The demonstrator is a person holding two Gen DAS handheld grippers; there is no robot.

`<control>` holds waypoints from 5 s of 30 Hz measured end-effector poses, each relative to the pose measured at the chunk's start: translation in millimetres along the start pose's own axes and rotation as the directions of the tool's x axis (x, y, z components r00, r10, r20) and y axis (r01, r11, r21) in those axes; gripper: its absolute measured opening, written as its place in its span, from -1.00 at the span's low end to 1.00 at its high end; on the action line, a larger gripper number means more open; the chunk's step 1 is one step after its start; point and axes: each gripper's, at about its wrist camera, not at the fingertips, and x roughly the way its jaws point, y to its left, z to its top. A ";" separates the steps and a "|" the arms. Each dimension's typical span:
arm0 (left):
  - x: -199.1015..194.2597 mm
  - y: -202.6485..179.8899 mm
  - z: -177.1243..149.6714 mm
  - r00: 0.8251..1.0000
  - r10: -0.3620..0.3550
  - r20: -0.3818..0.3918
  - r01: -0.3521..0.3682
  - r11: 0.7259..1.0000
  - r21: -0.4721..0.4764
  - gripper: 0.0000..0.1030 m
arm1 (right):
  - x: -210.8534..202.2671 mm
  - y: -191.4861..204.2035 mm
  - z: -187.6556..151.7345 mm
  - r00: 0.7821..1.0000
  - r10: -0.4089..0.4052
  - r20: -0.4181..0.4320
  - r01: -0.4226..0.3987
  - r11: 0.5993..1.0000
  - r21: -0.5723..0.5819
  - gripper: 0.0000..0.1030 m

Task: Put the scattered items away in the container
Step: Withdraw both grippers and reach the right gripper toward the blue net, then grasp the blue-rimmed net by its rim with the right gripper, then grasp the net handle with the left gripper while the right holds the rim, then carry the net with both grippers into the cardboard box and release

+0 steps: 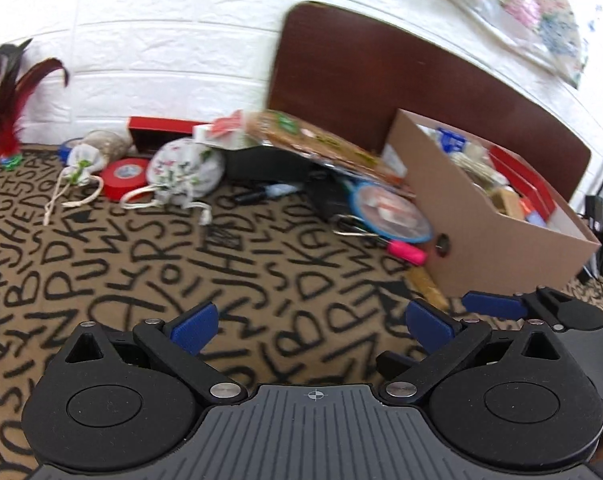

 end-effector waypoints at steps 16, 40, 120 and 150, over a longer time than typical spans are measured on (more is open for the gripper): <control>59.2 40.5 43.8 1.000 -0.013 -0.008 0.013 0.998 -0.056 0.86 | 67.6 -5.2 32.0 0.953 -0.269 0.142 0.289 0.945 -0.153 -0.03; 8.6 27.3 -30.7 0.969 -0.139 -0.204 0.124 0.989 -0.086 0.92 | -25.6 46.9 -58.9 0.974 0.191 -0.123 -0.206 0.971 -0.125 -0.66; 30.6 -240.1 160.7 0.937 -0.351 -0.004 0.340 0.905 0.257 -0.96 | -127.5 -148.6 61.9 0.955 0.044 0.293 -0.040 0.999 -0.020 -0.89; 125.0 -226.1 138.7 0.958 -0.260 -0.122 0.286 0.906 0.314 1.00 | -42.2 -227.2 35.1 0.981 -0.099 0.164 0.050 0.959 0.280 0.93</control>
